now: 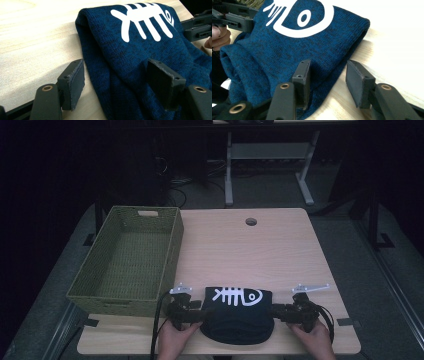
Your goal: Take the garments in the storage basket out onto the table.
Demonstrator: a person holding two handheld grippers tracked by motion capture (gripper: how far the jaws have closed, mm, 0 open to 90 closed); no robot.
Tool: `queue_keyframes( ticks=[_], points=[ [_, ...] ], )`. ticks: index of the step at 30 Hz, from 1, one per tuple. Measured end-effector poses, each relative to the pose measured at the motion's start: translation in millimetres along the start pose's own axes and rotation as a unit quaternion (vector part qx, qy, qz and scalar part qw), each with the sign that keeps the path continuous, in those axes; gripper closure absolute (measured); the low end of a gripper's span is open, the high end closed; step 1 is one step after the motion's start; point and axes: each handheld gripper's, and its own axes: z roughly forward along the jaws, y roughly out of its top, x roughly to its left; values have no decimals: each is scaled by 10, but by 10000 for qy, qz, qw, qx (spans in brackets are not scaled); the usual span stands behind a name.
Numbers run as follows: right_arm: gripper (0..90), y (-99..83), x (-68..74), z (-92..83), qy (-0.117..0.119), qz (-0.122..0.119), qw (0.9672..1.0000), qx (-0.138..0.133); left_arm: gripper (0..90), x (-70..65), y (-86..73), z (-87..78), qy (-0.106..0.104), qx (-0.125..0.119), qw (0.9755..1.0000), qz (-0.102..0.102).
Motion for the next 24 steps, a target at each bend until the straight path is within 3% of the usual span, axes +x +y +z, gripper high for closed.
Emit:
queue_keyframes(
  ticks=[8,14,24],
  points=[
    [625,8,27,44,71,23,10000,55,412,13,17,38,-210,50,9997,-132],
    [719,4,57,85,159,-61,9998,86,567,6,32,77,-377,123,9991,-136],
    [810,2,60,76,263,-68,9996,5,726,-11,53,92,-458,64,9988,-135]
  ],
)
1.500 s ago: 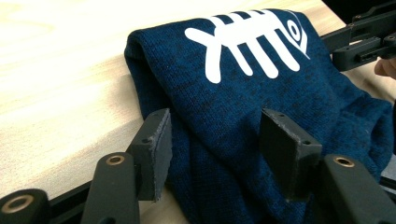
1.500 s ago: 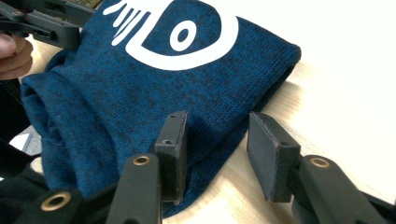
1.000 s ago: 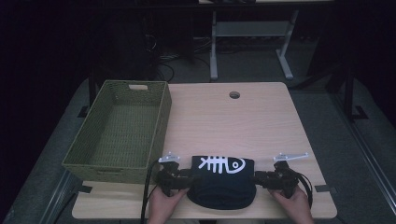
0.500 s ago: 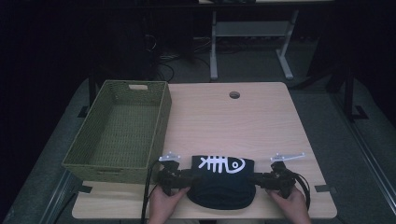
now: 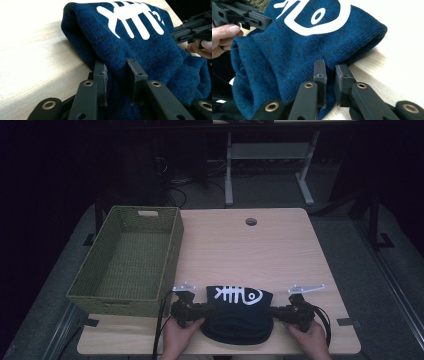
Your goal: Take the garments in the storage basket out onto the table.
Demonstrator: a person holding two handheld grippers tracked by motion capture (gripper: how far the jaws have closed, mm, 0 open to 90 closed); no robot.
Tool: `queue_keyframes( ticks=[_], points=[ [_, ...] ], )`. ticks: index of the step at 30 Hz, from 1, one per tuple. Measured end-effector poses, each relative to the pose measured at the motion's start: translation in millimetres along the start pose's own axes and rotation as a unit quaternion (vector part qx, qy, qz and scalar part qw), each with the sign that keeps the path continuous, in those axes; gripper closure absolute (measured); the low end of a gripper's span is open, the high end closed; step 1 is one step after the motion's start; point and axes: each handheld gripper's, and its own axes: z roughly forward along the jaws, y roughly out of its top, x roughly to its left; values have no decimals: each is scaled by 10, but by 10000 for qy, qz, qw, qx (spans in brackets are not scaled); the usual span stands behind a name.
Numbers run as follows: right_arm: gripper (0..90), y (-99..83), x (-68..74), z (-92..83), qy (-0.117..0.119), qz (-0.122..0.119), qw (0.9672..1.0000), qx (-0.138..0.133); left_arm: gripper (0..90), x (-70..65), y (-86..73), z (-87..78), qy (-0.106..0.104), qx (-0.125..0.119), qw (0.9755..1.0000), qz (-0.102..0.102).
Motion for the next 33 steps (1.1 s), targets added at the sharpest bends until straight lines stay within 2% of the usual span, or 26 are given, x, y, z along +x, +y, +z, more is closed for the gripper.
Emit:
queue_keyframes(
  ticks=[11,27,33],
  points=[
    [818,44,-10,-81,151,93,9996,-201,741,-40,93,-51,-78,-172,9998,-6],
    [818,101,6,-134,242,139,9992,-274,743,-77,172,-117,-87,-275,9996,45],
    [819,150,24,-159,287,144,9989,-339,743,-139,233,-205,-121,-383,9991,140]
  ],
)
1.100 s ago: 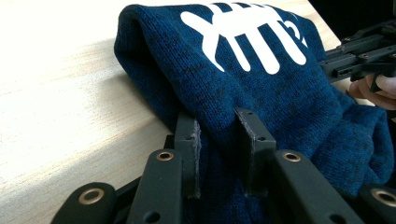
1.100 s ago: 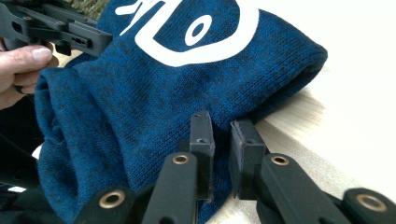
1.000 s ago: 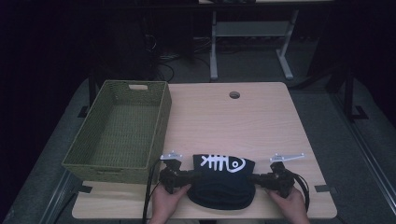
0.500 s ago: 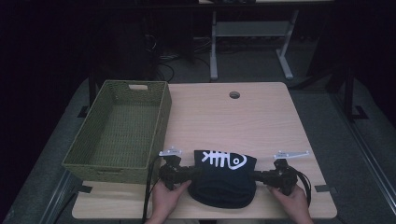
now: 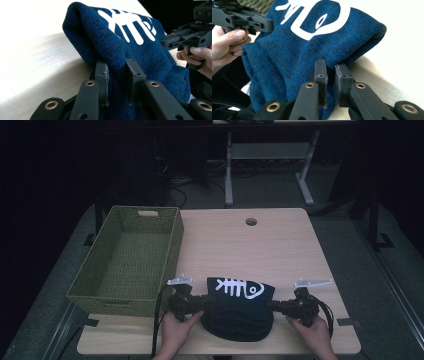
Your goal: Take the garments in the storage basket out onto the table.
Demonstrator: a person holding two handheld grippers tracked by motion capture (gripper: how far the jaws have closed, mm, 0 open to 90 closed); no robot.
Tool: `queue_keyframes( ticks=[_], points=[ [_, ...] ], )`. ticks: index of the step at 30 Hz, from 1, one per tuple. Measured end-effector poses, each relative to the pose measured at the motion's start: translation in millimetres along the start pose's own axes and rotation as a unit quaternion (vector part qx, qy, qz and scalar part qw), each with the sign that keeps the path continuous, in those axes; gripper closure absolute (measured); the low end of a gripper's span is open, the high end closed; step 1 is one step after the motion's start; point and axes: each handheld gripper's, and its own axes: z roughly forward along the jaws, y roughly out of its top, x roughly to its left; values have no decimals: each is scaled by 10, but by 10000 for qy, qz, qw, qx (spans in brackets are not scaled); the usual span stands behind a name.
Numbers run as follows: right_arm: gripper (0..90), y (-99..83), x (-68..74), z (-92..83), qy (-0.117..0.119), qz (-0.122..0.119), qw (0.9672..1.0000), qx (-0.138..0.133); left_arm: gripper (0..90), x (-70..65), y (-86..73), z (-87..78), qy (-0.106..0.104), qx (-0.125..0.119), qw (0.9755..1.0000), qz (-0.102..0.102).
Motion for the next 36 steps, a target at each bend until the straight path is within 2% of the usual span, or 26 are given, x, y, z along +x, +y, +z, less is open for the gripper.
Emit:
queue_keyframes(
  ticks=[16,19,28,36],
  points=[
    [818,270,173,-95,126,-109,9997,-169,743,-93,284,-270,-84,-224,9996,160],
    [819,333,207,-97,164,-120,9996,-188,743,-84,340,-335,-131,-250,9995,123],
    [819,615,404,-68,254,-267,9991,-226,744,-53,515,-619,-126,-422,9989,126],
    [819,900,605,32,320,-407,9984,-218,743,48,670,-910,-94,-541,9985,49]
  ],
)
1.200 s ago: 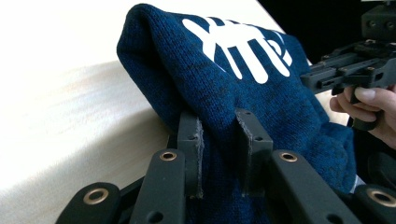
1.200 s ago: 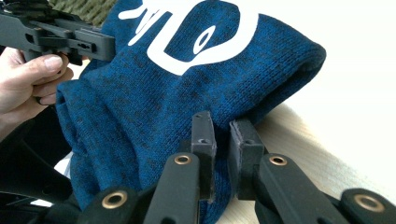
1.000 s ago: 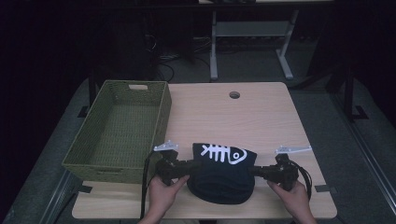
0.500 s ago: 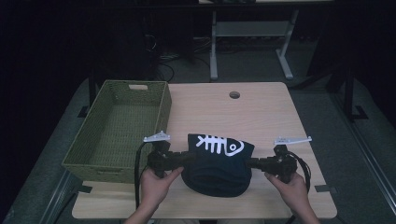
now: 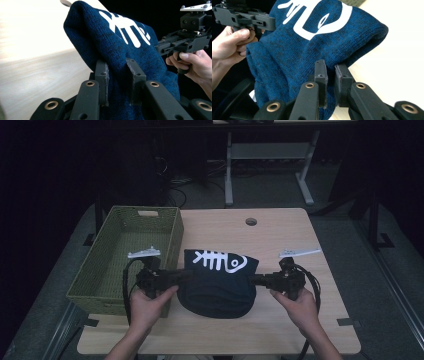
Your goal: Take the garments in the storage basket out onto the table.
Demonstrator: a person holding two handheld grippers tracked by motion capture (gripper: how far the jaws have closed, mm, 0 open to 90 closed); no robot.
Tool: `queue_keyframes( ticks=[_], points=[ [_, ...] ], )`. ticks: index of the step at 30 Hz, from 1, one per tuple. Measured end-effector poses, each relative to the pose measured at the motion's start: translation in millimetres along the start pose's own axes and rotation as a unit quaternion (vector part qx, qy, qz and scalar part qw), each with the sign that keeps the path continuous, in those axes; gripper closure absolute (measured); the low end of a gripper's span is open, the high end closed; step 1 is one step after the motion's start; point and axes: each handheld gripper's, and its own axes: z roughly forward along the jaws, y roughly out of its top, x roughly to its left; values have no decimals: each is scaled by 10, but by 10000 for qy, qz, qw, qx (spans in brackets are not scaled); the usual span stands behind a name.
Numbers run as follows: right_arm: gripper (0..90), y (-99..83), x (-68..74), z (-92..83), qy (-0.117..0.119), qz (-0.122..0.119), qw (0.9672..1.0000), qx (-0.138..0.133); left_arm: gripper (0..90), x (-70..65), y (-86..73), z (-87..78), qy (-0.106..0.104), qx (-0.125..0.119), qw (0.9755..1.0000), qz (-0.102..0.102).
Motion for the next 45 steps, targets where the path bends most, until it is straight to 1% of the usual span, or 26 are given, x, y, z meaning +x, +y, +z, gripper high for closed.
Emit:
queue_keyframes(
  ticks=[5,7,10,13,19,21,23,25,29,33,36,37,39,43,45],
  points=[
    [819,190,98,111,102,-20,9999,19,743,99,88,-177,27,-93,9999,-62],
    [819,268,143,165,101,-56,9999,47,743,139,120,-250,67,-114,9999,-52],
    [819,382,209,255,135,-94,9998,75,743,211,166,-360,92,-163,9998,-93],
    [819,488,270,355,181,-140,9997,84,744,284,208,-472,126,-189,9996,-145],
    [819,682,387,584,283,-147,9994,100,743,453,295,-701,210,-241,9992,-233],
    [819,741,418,663,334,-155,9993,101,743,516,321,-773,204,-243,9991,-274],
    [819,807,454,745,369,-164,9991,112,743,579,349,-853,253,-256,9989,-296],
    [819,856,489,811,384,-184,9990,128,743,624,368,-914,285,-293,9987,-293],
    [819,967,571,977,439,-213,9987,148,743,751,397,-1051,367,-287,9984,-325],
    [819,1042,617,1133,493,-227,9984,186,743,869,415,-1157,420,-287,9980,-365],
    [819,1099,652,1250,526,-216,9982,210,743,970,431,-1233,459,-263,9977,-433],
    [819,1123,665,1295,549,-201,9981,209,743,1009,436,-1260,482,-246,9976,-425],
    [819,1161,687,1367,568,-217,9979,235,742,1055,442,-1295,492,-242,9974,-461],
    [819,1238,731,1495,607,-211,9976,255,743,1184,443,-1389,499,-287,9968,-553],
    [819,1279,762,1568,618,-215,9975,262,742,1245,437,-1431,538,-292,9962,-623]
  ],
)
